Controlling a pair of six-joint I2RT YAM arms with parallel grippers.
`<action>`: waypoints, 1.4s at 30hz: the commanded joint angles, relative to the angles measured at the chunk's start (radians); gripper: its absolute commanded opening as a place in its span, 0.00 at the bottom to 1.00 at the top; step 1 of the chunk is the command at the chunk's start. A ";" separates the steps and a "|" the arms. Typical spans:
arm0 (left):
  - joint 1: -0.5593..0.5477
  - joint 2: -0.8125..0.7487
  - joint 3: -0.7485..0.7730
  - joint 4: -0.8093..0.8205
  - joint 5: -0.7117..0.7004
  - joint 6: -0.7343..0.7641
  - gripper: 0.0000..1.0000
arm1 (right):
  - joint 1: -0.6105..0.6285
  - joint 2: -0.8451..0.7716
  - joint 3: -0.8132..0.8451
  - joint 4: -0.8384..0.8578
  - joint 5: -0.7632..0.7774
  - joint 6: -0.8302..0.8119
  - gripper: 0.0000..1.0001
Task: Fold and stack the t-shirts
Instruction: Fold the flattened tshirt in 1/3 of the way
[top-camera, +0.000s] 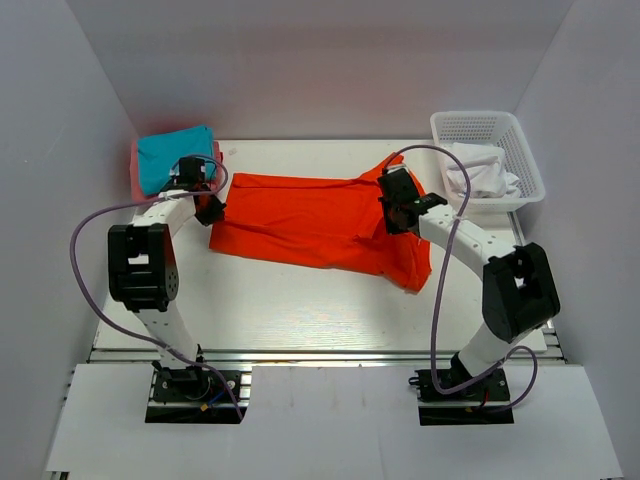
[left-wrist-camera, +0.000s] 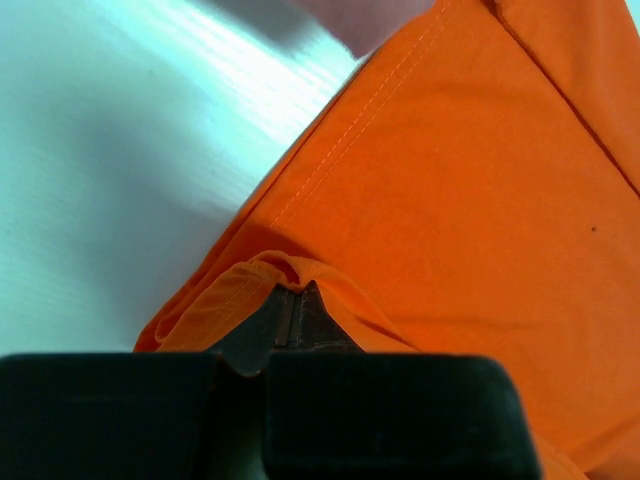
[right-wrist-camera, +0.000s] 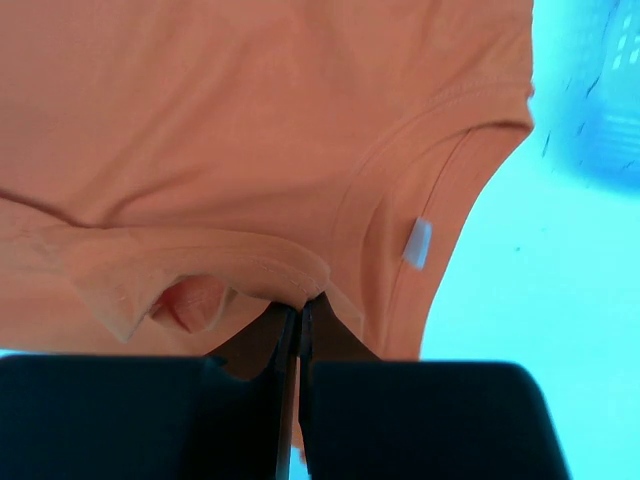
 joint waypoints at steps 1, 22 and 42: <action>0.004 0.019 0.070 0.041 -0.025 0.020 0.00 | -0.021 0.038 0.063 0.061 -0.017 -0.122 0.00; -0.017 0.104 0.215 0.099 0.027 0.112 1.00 | -0.149 0.351 0.350 0.115 -0.112 -0.411 0.70; -0.066 -0.063 -0.110 0.200 0.197 0.189 1.00 | -0.183 -0.132 -0.241 -0.069 -0.263 0.080 0.77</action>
